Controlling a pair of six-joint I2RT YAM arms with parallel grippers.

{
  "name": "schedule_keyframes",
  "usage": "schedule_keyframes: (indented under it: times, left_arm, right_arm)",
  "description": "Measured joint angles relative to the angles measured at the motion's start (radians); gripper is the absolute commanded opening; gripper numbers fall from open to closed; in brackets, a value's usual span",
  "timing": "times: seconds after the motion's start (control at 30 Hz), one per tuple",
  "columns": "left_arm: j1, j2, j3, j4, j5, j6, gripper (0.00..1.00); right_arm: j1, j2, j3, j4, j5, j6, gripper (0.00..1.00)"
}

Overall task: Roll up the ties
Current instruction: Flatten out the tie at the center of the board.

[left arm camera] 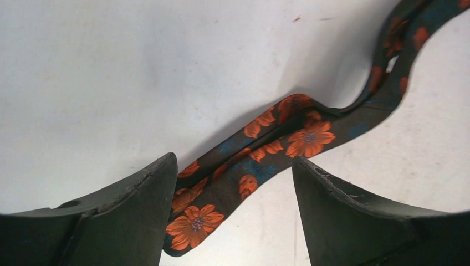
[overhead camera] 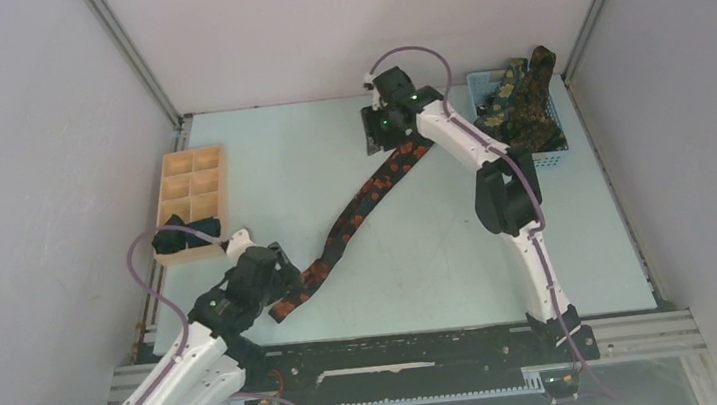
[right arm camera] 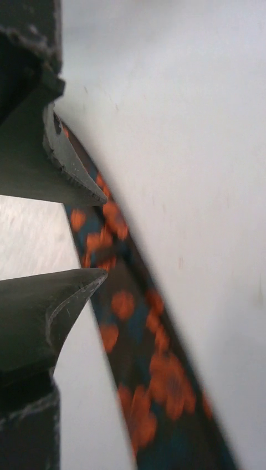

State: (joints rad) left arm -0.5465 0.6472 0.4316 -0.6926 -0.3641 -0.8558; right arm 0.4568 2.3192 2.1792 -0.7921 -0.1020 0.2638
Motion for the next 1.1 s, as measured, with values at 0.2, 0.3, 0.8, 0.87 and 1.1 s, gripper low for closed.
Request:
schedule_keyframes:
  times: [0.2,0.3,0.8,0.87,1.1]
  left_arm:
    - [-0.004,-0.087,-0.016,0.050,0.049,0.011,0.83]
    - [-0.010,-0.127,-0.052,0.090,0.086,0.026,0.83]
    - [-0.273,0.183,-0.008,0.281,0.219,0.151,0.86]
    - [-0.288,0.248,0.007,0.319,0.231,0.159,0.86]
    - [-0.314,0.440,0.050,0.370,0.217,0.166,0.87]
  right_arm:
    - [0.073,0.091,0.030,0.058,-0.181,0.045,0.44]
    - [0.073,0.167,0.057,0.061,-0.214,0.071,0.43]
    - [-0.015,0.085,-0.196,0.103,-0.216,0.219,0.36]
    - [-0.035,0.040,-0.272,0.111,-0.216,0.228,0.35]
    - [-0.077,-0.057,-0.435,0.138,-0.203,0.248,0.32]
